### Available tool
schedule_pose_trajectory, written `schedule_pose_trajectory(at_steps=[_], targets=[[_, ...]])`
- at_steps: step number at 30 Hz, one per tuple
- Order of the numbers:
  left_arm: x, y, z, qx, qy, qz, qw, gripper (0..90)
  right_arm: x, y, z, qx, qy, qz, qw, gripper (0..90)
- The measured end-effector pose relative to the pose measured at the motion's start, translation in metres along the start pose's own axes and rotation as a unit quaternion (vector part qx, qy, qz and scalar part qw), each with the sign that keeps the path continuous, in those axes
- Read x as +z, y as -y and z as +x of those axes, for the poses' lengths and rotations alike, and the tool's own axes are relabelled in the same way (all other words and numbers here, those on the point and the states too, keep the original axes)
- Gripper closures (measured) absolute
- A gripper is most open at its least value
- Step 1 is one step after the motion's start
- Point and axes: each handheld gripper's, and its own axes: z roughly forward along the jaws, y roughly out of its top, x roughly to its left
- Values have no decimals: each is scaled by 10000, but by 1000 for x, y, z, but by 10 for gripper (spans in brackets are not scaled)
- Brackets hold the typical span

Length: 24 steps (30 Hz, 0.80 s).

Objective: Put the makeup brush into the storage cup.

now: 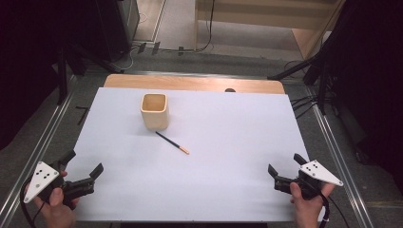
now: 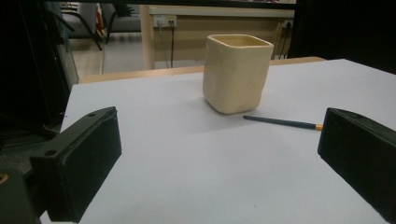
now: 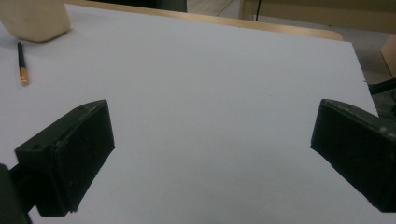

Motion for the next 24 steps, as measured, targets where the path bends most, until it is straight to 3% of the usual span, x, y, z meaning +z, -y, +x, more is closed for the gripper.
schedule_pose_trajectory(at_steps=[13,24], targets=[[2,-1,-6,-25,92,1,10000,0,10,-17,16,-38,-216,90,9997,22],[3,0,-8,-15,172,27,9998,0,40,-46,42,-181,-622,293,9975,22]])
